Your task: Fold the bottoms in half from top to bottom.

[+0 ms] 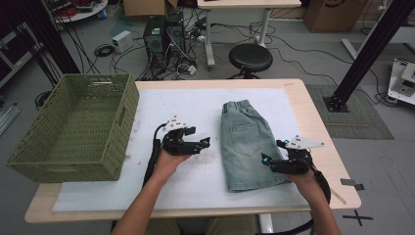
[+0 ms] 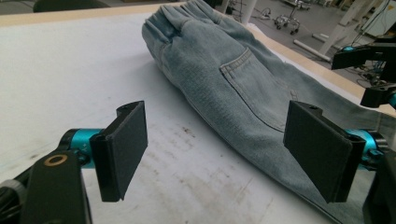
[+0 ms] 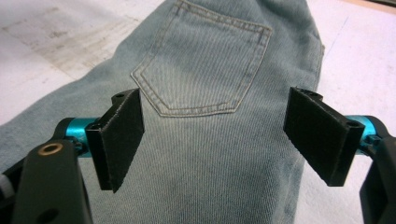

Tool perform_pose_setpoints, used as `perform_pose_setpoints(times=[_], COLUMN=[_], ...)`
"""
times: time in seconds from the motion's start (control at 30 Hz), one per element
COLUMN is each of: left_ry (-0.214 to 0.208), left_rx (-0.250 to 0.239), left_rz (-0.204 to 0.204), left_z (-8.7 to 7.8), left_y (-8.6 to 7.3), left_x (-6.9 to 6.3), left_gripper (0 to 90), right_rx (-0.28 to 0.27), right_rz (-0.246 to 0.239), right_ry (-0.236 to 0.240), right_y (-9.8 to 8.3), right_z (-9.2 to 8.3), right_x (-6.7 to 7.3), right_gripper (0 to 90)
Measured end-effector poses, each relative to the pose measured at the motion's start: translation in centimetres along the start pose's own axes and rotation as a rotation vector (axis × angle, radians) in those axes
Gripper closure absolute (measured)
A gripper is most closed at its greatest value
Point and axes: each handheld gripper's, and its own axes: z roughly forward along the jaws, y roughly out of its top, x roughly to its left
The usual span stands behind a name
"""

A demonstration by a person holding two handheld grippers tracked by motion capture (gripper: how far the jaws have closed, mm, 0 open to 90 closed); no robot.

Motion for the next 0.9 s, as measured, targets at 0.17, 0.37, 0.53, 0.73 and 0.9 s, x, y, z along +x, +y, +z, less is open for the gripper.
perform_pose_setpoints(times=[0.17,0.37,0.53,0.73,0.9], left_ry=[0.002,-0.001,0.006,0.047,0.065], left_rx=[0.042,0.085,0.137,0.203,0.242], left_rz=[-0.021,-0.047,-0.05,-0.06,-0.039], left_z=[2.2,4.1,6.0,7.4,7.5], left_y=[-0.2,-0.8,-1.1,-1.6,-1.6], left_x=[-0.6,-1.4,-2.3,-2.9,-3.3], left_gripper=[27.3,27.6,27.7,37.2,45.9], right_rx=[0.002,-0.004,0.0,0.004,0.037], right_rz=[0.011,0.01,0.011,0.017,0.06], right_ry=[-0.005,-0.006,-0.005,-0.032,-0.112], right_y=[-0.1,-0.3,-0.3,-0.4,-0.6], right_z=[0.1,-0.1,0.0,0.0,0.2], right_x=[-0.1,-0.2,-0.1,-0.2,-0.8], right_gripper=[21.3,21.5,21.5,21.5,33.5])
